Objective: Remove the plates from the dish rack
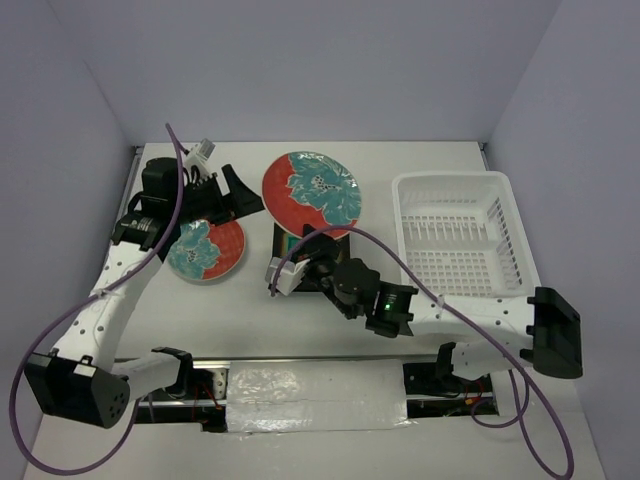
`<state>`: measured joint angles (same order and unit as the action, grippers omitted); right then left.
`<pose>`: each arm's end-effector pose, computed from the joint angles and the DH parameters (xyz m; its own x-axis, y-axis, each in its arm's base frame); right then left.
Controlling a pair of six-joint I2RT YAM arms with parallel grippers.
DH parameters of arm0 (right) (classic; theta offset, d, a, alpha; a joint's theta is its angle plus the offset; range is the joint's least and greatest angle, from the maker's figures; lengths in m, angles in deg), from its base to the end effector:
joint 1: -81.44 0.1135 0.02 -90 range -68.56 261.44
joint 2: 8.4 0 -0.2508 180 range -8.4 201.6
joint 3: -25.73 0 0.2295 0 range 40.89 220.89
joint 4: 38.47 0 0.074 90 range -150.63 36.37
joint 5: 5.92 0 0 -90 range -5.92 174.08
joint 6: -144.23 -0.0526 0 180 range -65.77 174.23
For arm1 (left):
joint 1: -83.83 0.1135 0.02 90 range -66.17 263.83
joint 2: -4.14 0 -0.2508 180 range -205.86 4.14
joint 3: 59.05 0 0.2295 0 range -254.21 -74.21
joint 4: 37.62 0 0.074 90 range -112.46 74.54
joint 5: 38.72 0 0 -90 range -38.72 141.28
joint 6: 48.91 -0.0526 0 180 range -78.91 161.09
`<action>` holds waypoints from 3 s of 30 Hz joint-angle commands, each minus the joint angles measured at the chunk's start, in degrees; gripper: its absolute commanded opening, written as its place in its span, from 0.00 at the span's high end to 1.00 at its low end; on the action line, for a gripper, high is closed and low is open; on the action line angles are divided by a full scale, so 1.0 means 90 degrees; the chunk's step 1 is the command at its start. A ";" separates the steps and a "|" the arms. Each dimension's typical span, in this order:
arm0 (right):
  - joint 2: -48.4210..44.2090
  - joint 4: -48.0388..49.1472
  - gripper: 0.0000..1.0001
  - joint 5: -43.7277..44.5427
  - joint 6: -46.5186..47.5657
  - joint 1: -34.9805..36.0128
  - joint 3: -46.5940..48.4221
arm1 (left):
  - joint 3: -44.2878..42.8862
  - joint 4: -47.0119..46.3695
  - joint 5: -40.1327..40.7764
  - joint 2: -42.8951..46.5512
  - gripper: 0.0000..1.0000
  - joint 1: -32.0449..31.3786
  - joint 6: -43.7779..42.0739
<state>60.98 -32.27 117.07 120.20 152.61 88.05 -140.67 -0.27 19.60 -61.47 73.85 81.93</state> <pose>0.1167 0.2534 0.3183 0.5626 -0.7237 -0.3997 -0.2561 0.3071 -0.9166 0.2391 -0.0701 0.3620 -0.6826 -0.4449 -0.5797 0.2417 0.6112 -0.7537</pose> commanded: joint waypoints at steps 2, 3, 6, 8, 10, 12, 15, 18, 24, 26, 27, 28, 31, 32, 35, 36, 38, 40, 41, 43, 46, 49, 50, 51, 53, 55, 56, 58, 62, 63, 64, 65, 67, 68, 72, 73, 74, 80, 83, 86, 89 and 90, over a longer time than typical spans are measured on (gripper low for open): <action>0.0288 0.1630 1.00 0.0474 0.0649 0.0109 0.0218 | 0.0040 -0.0484 -0.0035 0.0131 0.14 -0.0024 0.0121; 0.0366 0.1591 1.00 0.0533 0.0638 0.0119 0.0268 | 0.0040 -0.0445 0.0091 0.0160 0.14 -0.0034 0.0101; 0.0601 0.1776 1.00 0.0543 0.0716 0.0138 0.0258 | -0.0018 -0.0260 0.0374 0.0258 0.14 -0.0034 -0.0016; 0.0718 0.1835 1.00 0.0592 0.0619 0.0138 0.0298 | -0.0086 -0.0016 0.0521 0.0297 0.15 -0.0034 -0.0152; 0.0747 0.1981 1.00 0.0631 0.0580 0.0138 0.0278 | -0.0116 0.0140 0.0911 0.0355 0.14 -0.0024 -0.0298; 0.0777 0.2098 1.00 0.0660 0.0589 0.0119 0.0220 | -0.0145 0.0297 0.1243 0.0404 0.14 -0.0005 -0.0406; 0.0845 0.2245 1.00 0.0699 0.0638 0.0129 0.0171 | -0.0301 0.0512 0.1488 0.0375 0.14 0.0024 -0.0543; 0.0904 0.2322 1.00 0.0719 0.0589 0.0129 0.0142 | -0.0438 0.0532 0.1431 0.0278 0.15 0.0093 -0.0515; 0.0914 0.2557 1.00 0.0738 0.0618 0.0158 0.0083 | -0.0360 0.0073 0.0698 0.0297 0.16 0.0122 -0.0114; 0.0914 0.2645 1.00 0.0709 0.0638 0.0177 0.0053 | -0.0205 -0.0111 0.0630 0.0355 0.16 0.0113 -0.0046; 0.0923 0.2684 1.00 0.0690 0.0638 0.0187 0.0053 | -0.0107 -0.0412 0.0417 0.0385 0.16 0.0113 0.0119; 0.0962 0.2704 1.00 0.0661 0.0638 0.0206 0.0053 | 0.0068 -0.0551 0.0279 0.0385 0.16 0.0113 0.0198; 0.1099 0.2763 1.00 0.0602 0.0599 0.0216 0.0112 | 0.0342 -0.1000 -0.0151 0.0385 0.19 0.0083 0.0550; 0.1225 0.2782 1.00 0.0582 0.0599 0.0226 0.0131 | 0.0440 -0.1127 -0.0171 0.0385 0.20 0.0054 0.0589; 0.1498 0.2841 1.00 0.0563 0.0599 0.0246 0.0239 | 0.0489 -0.1031 -0.0006 0.0288 0.22 -0.0082 0.0492; 0.1567 0.2947 1.00 0.0572 0.0618 0.0255 0.0287 | 0.0499 -0.1011 0.0024 0.0229 0.27 -0.0112 0.0434; 0.1743 0.3065 1.00 0.0572 0.0638 0.0255 0.0317 | 0.0626 -0.1001 0.0063 0.0180 0.34 -0.0112 0.0375; 0.1851 0.3105 1.00 0.0553 0.0638 0.0275 0.0385 | 0.0753 -0.1031 0.0199 0.0141 0.47 -0.0122 0.0316; 0.1909 0.3124 1.00 0.0543 0.0638 0.0275 0.0405 | 0.0792 -0.1021 0.0248 0.0131 0.53 -0.0122 0.0287; 0.2056 0.3163 1.00 0.0543 0.0638 0.0275 0.0444 | 0.0860 -0.0992 0.0317 0.0063 0.77 -0.0122 0.0218; 0.2222 0.3260 1.00 0.0572 0.0658 0.0304 0.0493 | 0.0851 -0.0884 0.0463 -0.0035 1.00 -0.0122 0.0150; 0.2339 0.3271 0.97 0.0592 0.0570 0.0334 0.0522 | 0.0899 -0.1029 0.0552 -0.0093 1.00 -0.0122 0.0159; 0.2359 0.3319 0.97 0.0573 0.0550 0.0324 0.0532 | 0.0900 -0.1060 0.0522 -0.0123 1.00 -0.0122 0.0189; 0.2398 0.3416 0.96 0.0572 0.0579 0.0334 0.0474 | 0.0919 -0.1118 0.0483 -0.0181 1.00 -0.0122 0.0198; 0.2486 0.3563 0.94 0.0563 0.0629 0.0334 0.0415 | 0.0997 -0.1333 0.0270 -0.0230 1.00 -0.0122 0.0296; 0.2563 0.3719 0.91 0.0543 0.0638 0.0324 0.0347 | 0.1114 -0.1556 0.0132 -0.0318 1.00 -0.0122 0.0384; 0.2593 0.3875 0.90 0.0543 0.0677 0.0324 0.0308 | 0.1163 -0.1616 0.0112 -0.0337 1.00 -0.0122 0.0452; 0.2710 0.4002 0.96 0.0504 0.0735 0.0324 0.0278 | 0.1212 -0.1781 0.0122 -0.0347 1.00 -0.0122 0.0501; 0.2953 0.4801 1.00 0.0357 0.1116 0.0343 0.0073 | 0.1086 -0.1638 -0.0220 -0.0552 0.71 -0.0229 0.0394; 0.3013 0.4978 1.00 0.0377 0.1320 0.0343 0.0063 | 0.0998 -0.1559 -0.0201 -0.0582 0.65 -0.0258 0.0336; 0.3081 0.5154 1.00 0.0348 0.1418 0.0353 0.0044 | 0.0968 -0.1481 -0.0172 -0.0591 0.62 -0.0278 0.0239; 0.3188 0.5378 1.00 0.0328 0.1477 0.0353 0.0044 | 0.0949 -0.1383 -0.0113 -0.0582 0.57 -0.0307 0.0218; 0.3286 0.5506 1.00 0.0328 0.1507 0.0353 0.0121 | 0.0958 -0.1353 0.0024 -0.0533 0.55 -0.0307 0.0179; 0.3354 0.5565 1.00 0.0309 0.1507 0.0363 0.0122 | 0.0939 -0.1285 0.0063 -0.0523 0.55 -0.0317 0.0150; 0.3452 0.5790 1.00 0.0250 0.1536 0.0412 0.0122 | 0.0890 -0.1129 0.0248 -0.0552 0.77 -0.0317 -0.0026; 0.3462 0.5790 1.00 0.0269 0.1546 0.0412 0.0141 | 0.0900 -0.1128 0.0287 -0.0553 1.00 -0.0317 -0.0074; 0.3482 0.5790 1.00 0.0270 0.1546 0.0421 0.0141 | 0.0948 -0.1119 0.0317 -0.0543 1.00 -0.0317 -0.0065; 0.3424 0.5352 0.75 0.0562 0.1039 0.0519 0.0229 | 0.1076 -0.1577 0.0600 -0.0435 1.00 -0.0278 0.0218; 0.3277 0.4951 0.59 0.0621 0.0707 0.0617 0.0161 | 0.0745 -0.1656 0.0503 -0.0649 1.00 -0.0190 0.0364; 0.2956 0.4376 0.46 0.0582 0.0200 0.0743 0.0005 | 0.0324 -0.1665 0.0220 -0.0874 1.00 -0.0025 0.0452; 0.2390 0.3575 0.45 0.0437 -0.0931 0.0861 -0.0161 | 0.0167 -0.1859 -0.0121 -0.0972 1.00 0.0336 0.0686; 0.2205 0.3409 0.45 0.0233 -0.1301 0.0900 -0.0335 | 0.0196 -0.2015 -0.0219 -0.0963 1.00 0.0550 0.0900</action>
<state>87.23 1.35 121.93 119.51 159.76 86.36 -133.39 -7.48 24.15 -72.33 75.12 84.99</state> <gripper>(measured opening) 0.546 0.229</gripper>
